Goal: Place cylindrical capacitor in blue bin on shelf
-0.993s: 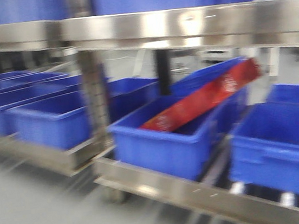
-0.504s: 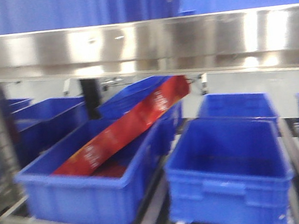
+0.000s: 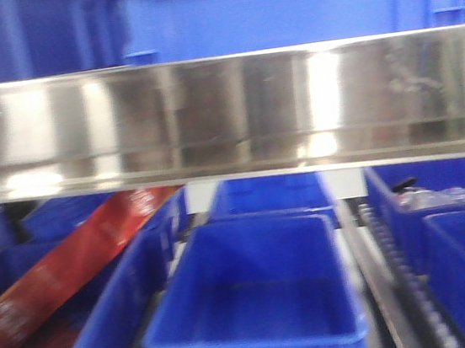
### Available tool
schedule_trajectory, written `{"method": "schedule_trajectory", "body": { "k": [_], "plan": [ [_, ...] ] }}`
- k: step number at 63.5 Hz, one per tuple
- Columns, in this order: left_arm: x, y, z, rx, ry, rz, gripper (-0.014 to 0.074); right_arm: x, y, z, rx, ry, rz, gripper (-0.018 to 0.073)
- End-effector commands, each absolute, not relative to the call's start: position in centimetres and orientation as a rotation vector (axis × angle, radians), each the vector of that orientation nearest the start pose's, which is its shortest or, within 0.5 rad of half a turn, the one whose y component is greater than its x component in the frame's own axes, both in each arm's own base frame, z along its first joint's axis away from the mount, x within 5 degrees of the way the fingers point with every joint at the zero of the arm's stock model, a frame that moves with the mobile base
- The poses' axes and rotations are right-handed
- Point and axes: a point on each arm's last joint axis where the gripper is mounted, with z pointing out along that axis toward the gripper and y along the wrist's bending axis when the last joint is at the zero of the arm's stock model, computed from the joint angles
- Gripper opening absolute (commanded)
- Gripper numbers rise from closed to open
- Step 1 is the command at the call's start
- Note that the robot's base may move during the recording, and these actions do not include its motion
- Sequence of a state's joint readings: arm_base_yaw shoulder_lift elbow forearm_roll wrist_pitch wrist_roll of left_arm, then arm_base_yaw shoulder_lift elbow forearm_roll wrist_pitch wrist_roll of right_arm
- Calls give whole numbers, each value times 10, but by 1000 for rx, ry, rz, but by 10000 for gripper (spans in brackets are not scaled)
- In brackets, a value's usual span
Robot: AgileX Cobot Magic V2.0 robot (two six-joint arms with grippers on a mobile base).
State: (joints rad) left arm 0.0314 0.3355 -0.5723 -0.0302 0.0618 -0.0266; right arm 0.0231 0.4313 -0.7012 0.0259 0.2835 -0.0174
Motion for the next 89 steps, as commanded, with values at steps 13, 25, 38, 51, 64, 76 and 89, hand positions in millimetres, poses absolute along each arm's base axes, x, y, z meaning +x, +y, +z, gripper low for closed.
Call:
{"method": "schedule_trajectory", "body": {
  "k": [13,25,38,51,64,76,89],
  "plan": [
    [62,2,380,-58,1274,-32,-111,77,2,393,-23,1472,18,-167],
    [62,2,380,-58,1274,-32,-111,77,2,393,-23,1472,18,-167],
    [62,2,380,-58,1274,-32,-111,77,2,393,-23,1472,18,-167],
    [62,2,380,-58,1274,-32,-111,77,2,393,-23,1472,18,-167],
    [62,2,380,-58,1274,-32,-111,77,2,393,-23,1472,18,-167],
    [62,2,380,-58,1274,-32,-111,77,2,393,-23,1472,18,-167],
    [62,2,380,-58,1274,-32,-111,77,2,393,-23,1472,18,-167]
  ]
}}
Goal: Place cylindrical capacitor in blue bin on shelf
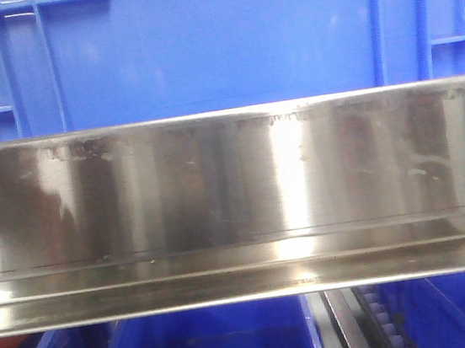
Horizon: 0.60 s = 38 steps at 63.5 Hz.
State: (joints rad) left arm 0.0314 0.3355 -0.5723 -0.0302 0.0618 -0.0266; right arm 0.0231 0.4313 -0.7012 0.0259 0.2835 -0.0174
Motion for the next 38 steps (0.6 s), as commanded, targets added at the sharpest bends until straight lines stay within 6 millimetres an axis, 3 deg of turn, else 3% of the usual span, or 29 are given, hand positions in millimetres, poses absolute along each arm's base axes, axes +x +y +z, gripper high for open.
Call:
{"method": "schedule_trajectory", "body": {
  "k": [1,38],
  "plan": [
    [62,2,380,-58,1274,-32,-111,77,2,393,-23,1472,18,-167],
    [66,1,381,-53,1310,-47,-111,82,3,395,-23,1472,25,-167]
  ]
}}
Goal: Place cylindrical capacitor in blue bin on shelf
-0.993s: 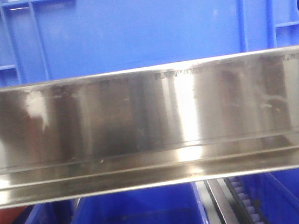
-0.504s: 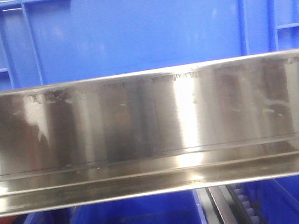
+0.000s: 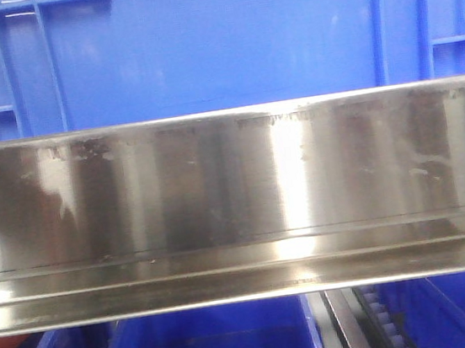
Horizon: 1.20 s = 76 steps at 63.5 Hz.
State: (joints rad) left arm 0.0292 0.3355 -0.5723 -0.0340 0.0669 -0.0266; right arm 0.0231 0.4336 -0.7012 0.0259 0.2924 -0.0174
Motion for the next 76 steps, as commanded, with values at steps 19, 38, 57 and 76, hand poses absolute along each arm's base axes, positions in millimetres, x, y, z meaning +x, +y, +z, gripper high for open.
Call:
{"method": "schedule_trajectory", "body": {
  "k": [19,38,57,76],
  "plan": [
    [123,-22,420,158,1491,-121,-111,137,33,421,-238,1504,130,-167],
    [202,-80,434,331,1591,-270,-111,200,97,426,-431,1524,277,-167],
    [260,-130,416,398,1701,-357,-111,245,138,414,-485,1562,325,-167],
    [271,-138,401,388,1778,-385,18,249,140,410,-451,1621,372,-48]
  ]
}}
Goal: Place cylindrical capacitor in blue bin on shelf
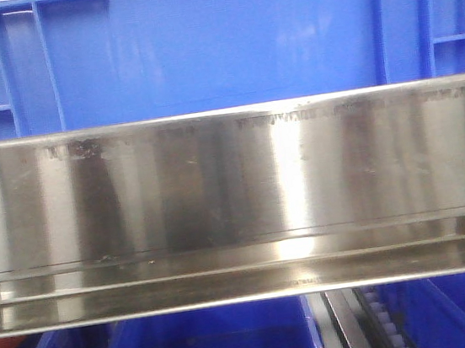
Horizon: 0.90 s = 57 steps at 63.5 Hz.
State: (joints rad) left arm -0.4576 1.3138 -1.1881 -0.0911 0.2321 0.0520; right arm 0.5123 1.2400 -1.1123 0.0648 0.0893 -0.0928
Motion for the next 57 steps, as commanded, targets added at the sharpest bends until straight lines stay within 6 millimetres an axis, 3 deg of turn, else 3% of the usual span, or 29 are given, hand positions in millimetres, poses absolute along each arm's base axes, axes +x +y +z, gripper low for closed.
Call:
{"method": "schedule_trajectory", "body": {
  "k": [1,7,16,25,33,39,47,53,57],
  "plan": [
    [271,-138,401,388,1778,-385,43,249,140,410,-451,1621,372,5],
    [271,-138,401,389,1779,-385,247,249,140,410,-447,1619,376,301],
    [271,-138,401,379,1784,-393,505,249,140,410,-445,1617,377,512],
    [269,-137,403,362,1788,-407,514,244,138,416,-437,1590,381,539],
    [256,-130,418,354,1735,-414,411,230,130,431,-423,1540,389,536],
    [242,-123,432,345,1686,-422,211,219,124,440,-419,1518,393,441],
    [228,-116,445,342,1634,-421,-113,208,118,444,-427,1533,393,106],
    [222,-113,449,347,1629,-415,-111,202,115,443,-442,1573,391,-142],
    [219,-110,447,353,1668,-407,-111,198,114,441,-454,1605,388,-162]
  ]
}}
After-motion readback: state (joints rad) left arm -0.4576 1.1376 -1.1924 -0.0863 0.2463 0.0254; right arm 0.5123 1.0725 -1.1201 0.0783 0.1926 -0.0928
